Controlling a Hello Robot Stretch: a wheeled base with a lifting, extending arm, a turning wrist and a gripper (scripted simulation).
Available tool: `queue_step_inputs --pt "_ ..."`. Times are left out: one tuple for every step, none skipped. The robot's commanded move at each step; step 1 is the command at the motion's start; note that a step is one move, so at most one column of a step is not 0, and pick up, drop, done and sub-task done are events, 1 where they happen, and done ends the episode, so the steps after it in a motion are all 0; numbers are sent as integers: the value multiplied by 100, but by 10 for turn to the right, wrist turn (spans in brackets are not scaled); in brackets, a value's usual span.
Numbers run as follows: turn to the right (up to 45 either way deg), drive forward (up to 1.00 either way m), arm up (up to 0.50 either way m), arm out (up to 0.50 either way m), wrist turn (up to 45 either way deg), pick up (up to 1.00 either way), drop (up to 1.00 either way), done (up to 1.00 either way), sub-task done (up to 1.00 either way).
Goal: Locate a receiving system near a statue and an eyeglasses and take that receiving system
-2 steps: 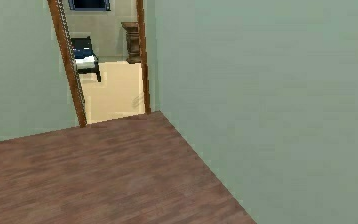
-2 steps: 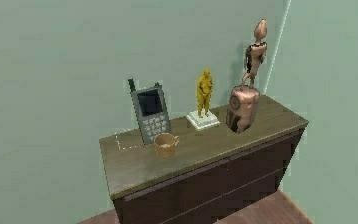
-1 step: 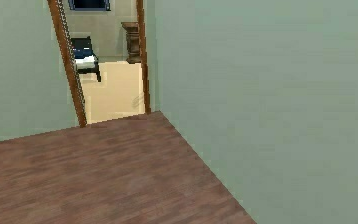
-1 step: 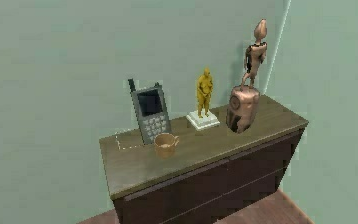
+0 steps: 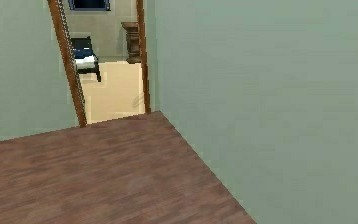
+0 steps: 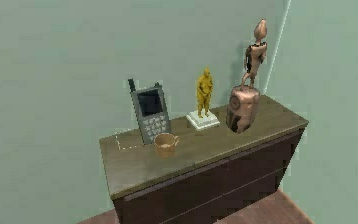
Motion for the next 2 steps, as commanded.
queue_step_inputs --pt "0 0 0 50 0 0 0 0 0" --pt "0 0 0 0 450 0 0 0 0"
